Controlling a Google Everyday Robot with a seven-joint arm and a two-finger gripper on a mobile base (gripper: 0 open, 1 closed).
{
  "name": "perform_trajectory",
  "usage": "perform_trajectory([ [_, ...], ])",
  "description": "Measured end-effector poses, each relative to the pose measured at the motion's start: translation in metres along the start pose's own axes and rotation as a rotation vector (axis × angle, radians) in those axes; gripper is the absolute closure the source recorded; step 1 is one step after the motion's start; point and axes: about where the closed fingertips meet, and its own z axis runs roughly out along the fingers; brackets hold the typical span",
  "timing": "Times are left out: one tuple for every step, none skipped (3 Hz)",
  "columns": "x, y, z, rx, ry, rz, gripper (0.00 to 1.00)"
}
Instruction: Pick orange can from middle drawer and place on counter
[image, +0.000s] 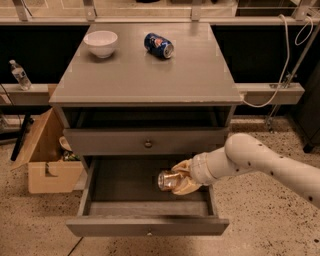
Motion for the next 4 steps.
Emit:
perform_trajectory([
  [-0.036,-0.010,-0.065,0.067,0.013,-0.066,1.00],
  [-0.068,-0.026,-0.129,0.130,0.000,-0.100,1.00],
  [-0.092,-0.061,-0.174,0.214,-0.002,-0.062,1.00],
  [-0.092,-0.061,-0.174,0.214,-0.002,-0.062,1.00],
])
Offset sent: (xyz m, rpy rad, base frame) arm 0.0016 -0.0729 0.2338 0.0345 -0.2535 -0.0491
